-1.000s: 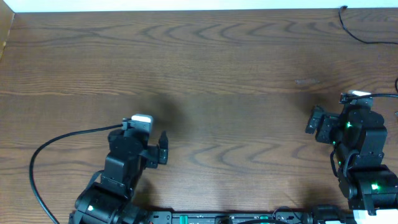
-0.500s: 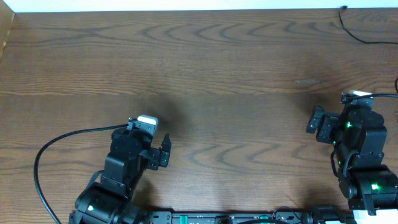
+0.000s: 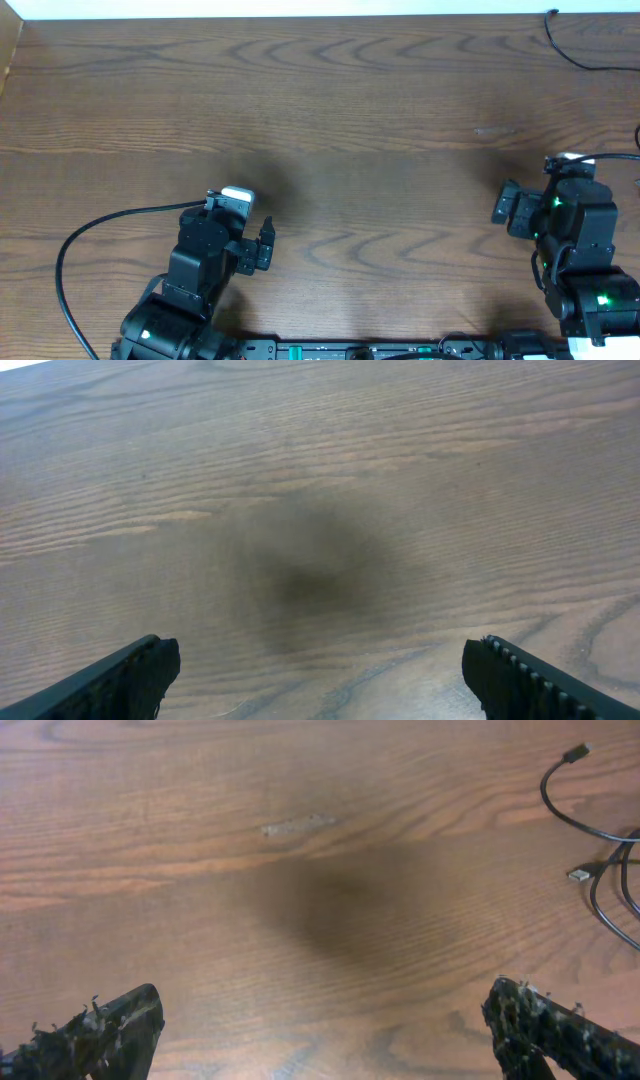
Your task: Untangle cables
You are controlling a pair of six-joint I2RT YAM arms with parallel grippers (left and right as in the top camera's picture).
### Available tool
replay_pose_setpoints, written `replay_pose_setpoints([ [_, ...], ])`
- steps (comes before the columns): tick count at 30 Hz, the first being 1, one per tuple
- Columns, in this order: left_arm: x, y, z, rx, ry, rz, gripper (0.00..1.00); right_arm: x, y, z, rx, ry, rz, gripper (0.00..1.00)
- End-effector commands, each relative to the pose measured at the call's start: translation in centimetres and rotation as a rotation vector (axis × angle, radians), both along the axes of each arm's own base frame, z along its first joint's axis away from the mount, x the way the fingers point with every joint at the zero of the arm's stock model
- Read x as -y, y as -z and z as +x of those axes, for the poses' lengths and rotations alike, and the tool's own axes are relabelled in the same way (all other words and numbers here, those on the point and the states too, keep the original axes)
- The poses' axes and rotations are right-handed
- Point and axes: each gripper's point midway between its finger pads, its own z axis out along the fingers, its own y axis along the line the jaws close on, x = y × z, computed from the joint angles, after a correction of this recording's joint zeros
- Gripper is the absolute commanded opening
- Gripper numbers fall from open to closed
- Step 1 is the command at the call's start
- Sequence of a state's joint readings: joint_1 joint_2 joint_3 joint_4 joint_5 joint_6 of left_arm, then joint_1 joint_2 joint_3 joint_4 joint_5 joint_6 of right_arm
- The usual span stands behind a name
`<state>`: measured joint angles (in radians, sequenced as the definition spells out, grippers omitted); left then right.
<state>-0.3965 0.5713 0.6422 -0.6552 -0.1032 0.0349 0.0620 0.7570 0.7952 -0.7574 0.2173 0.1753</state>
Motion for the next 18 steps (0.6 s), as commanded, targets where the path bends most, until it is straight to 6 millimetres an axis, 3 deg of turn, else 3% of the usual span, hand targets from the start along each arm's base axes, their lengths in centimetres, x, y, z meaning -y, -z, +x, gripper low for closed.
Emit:
replay_pose_setpoints([
  [1, 0.0, -0.1, -0.1, 0.005, 0.013, 0.013, 0.96, 0.2, 0.3, -0.3, -0.007, 0.016, 0.002, 0.99],
  [18, 0.0, -0.1, -0.1, 0.005, 0.013, 0.013, 0.96, 0.3, 1.8, -1.7, -0.094, 0.016, -0.004, 0.99],
])
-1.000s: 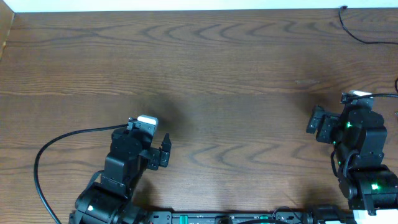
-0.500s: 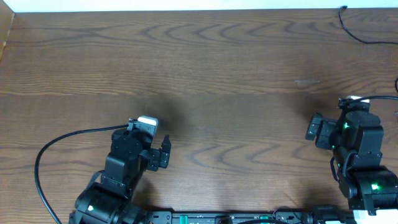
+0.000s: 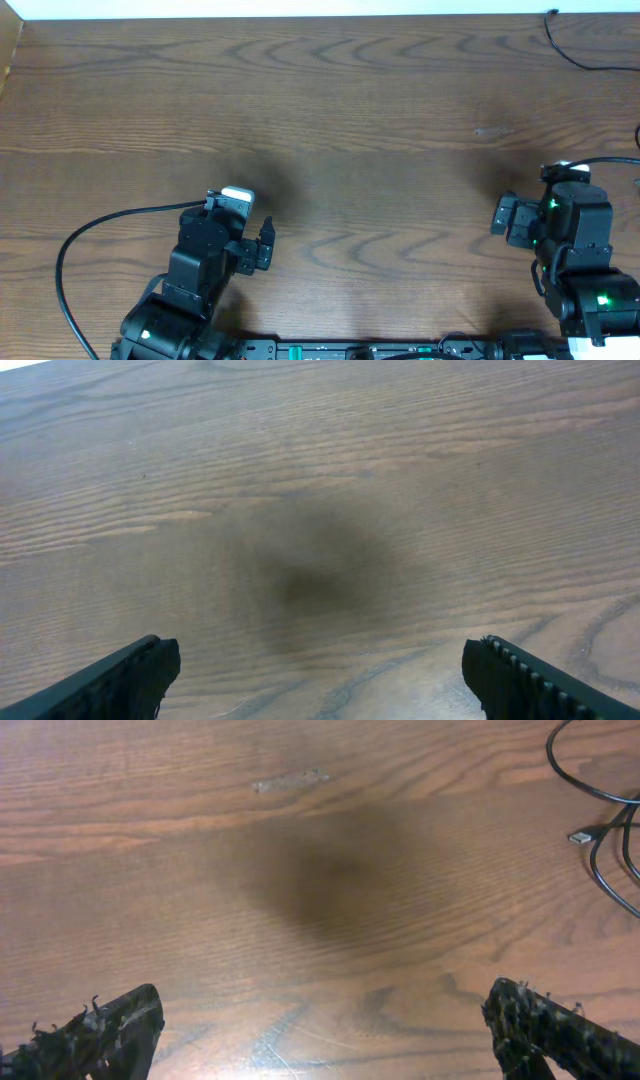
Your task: Untangle cables
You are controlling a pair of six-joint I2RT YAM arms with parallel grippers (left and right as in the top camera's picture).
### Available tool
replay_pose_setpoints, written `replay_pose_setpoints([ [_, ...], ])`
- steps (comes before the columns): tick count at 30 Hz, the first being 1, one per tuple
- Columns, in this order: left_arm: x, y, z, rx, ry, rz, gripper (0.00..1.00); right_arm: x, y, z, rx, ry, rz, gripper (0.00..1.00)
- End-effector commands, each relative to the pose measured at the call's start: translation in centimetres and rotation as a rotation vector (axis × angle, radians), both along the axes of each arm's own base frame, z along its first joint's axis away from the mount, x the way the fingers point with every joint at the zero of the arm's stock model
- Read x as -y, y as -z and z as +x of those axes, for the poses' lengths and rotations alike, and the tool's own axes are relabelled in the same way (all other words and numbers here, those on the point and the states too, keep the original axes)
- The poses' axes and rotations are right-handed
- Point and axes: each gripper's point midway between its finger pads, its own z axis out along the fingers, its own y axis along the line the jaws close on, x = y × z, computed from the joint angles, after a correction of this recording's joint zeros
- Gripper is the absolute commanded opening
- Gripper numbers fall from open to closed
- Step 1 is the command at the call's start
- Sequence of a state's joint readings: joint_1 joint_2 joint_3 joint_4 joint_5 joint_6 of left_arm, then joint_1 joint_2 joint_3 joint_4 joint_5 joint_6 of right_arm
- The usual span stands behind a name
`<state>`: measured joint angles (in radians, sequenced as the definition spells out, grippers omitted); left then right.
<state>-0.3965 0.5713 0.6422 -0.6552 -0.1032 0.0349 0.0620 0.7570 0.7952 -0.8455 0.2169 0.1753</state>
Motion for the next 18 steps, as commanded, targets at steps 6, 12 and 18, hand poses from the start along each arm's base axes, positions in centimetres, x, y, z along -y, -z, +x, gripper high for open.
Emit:
replay_pose_setpoints([
  [6, 0.04, -0.11, -0.08, 0.006, 0.013, 0.013, 0.96, 0.25, 0.62, -0.66, -0.030, 0.016, -0.001, 0.99],
  [12, 0.04, -0.12, -0.08, 0.006, 0.013, 0.013, 0.96, 0.21, 0.53, -0.57, -0.025, 0.015, 0.001, 0.99],
  [18, 0.04, -0.11, -0.08, 0.006, 0.013, 0.013, 0.96, 0.12, 0.68, -0.70, -0.033, 0.011, 0.004, 0.99],
])
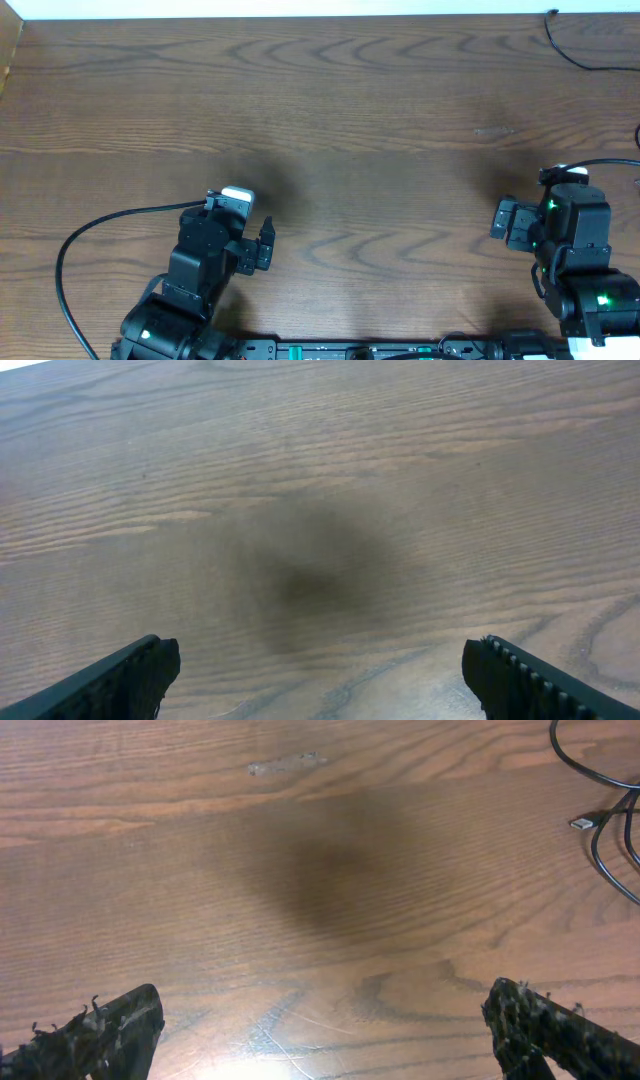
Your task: Untangle cables
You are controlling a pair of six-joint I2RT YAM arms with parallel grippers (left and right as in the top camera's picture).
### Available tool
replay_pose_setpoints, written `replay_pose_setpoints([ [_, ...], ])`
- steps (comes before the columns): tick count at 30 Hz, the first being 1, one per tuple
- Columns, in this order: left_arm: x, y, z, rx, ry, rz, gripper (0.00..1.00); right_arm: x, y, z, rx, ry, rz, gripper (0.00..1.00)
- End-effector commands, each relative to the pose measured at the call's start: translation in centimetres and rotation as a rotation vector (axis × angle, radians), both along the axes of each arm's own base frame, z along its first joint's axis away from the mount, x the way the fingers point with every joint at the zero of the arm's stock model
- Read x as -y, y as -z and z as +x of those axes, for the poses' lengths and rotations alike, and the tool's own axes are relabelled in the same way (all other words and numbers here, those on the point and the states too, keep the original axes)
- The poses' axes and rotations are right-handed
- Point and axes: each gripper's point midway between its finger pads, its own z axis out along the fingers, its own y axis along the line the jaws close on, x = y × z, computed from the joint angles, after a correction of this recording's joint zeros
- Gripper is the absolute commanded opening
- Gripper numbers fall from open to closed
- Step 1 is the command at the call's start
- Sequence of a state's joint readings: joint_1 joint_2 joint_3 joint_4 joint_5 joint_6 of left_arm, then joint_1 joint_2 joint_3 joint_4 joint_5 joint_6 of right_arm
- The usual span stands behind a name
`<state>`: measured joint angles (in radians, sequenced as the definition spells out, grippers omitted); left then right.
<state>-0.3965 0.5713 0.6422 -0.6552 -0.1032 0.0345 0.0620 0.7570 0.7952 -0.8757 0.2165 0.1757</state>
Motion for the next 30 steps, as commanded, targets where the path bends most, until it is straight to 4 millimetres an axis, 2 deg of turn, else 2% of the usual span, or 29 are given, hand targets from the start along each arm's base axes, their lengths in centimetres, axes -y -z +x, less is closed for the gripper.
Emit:
replay_pose_setpoints([
  [1, 0.0, -0.1, -0.1, 0.006, 0.013, 0.013, 0.96, 0.1, 0.2, -0.2, -0.003, 0.011, 0.005, 0.99],
  [20, 0.0, -0.2, -0.1, 0.008, 0.012, 0.012, 0.96, 0.1, 0.2, -0.2, -0.003, 0.011, 0.005, 0.99],
  [23, -1.2, -0.6, -0.2, 0.026, -0.034, 0.005, 0.96, 0.1, 0.2, -0.2, -0.003, 0.011, 0.006, 0.99],
  [30, -5.6, -3.0, -0.7, 0.140, -0.226, -0.028, 0.96, 0.1, 0.2, -0.2, -0.003, 0.011, 0.006, 0.99],
])
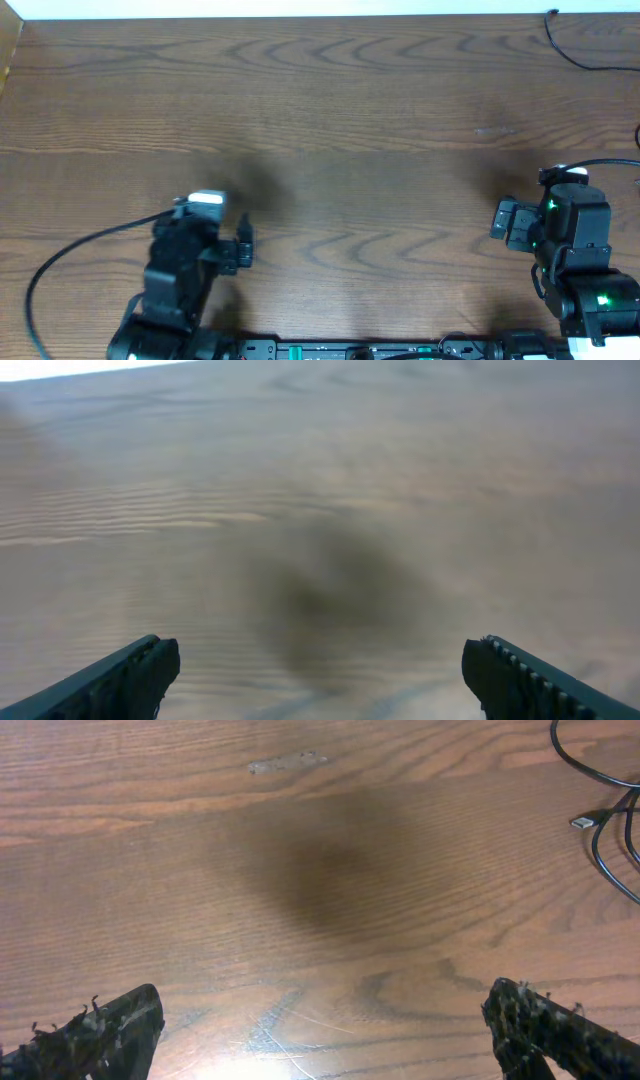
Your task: Untangle cables
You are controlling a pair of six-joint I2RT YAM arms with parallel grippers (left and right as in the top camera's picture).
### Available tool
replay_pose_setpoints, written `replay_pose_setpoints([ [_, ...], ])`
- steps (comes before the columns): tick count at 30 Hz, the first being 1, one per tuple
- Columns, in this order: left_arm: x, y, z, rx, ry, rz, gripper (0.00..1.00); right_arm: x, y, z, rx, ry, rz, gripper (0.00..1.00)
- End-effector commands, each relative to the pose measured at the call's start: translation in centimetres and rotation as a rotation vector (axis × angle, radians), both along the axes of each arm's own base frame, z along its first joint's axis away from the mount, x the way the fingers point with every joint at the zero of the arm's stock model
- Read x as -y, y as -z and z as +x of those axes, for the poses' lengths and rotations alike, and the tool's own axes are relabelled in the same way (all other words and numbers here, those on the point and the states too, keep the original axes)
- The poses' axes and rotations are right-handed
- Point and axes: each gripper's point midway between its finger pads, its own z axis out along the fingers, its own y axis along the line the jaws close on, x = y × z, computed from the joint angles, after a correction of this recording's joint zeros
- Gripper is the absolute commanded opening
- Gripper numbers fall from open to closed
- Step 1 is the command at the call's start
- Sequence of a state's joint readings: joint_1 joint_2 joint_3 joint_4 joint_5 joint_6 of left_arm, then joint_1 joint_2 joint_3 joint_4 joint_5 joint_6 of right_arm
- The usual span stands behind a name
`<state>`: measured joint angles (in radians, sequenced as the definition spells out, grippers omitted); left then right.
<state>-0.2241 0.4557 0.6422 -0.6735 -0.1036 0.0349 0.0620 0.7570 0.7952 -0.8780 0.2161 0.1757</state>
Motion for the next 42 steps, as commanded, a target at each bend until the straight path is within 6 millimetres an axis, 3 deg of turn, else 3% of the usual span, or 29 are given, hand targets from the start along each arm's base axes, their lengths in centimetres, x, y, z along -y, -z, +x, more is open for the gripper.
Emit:
replay_pose_setpoints([
  [1, -2.0, -1.4, -0.5, 0.066, -0.081, -0.001, 0.96, 0.1, 0.2, -0.1, -0.001, 0.011, 0.005, 0.99],
  [6, -3.9, -3.1, -1.6, 0.160, -0.168, -0.010, 0.96, 0.1, 0.2, -0.1, -0.001, 0.011, 0.005, 0.99],
  [11, -4.1, -4.8, -2.9, 0.257, -0.177, -0.022, 0.96, 0.1, 0.2, -0.1, -0.001, 0.011, 0.005, 0.99],
  [15, -4.2, -5.0, -3.7, 0.307, -0.177, -0.028, 0.96, 0.1, 0.2, -0.1, -0.001, 0.011, 0.005, 0.99],
  [23, -4.2, -3.2, -4.3, 0.341, -0.177, -0.033, 0.96, 0.1, 0.2, -0.1, -0.001, 0.011, 0.005, 0.99],
  [42, -4.2, 2.5, -1.9, 0.255, -0.181, -0.021, 0.96, 0.1, 0.2, -0.1, -0.001, 0.011, 0.005, 0.99],
])
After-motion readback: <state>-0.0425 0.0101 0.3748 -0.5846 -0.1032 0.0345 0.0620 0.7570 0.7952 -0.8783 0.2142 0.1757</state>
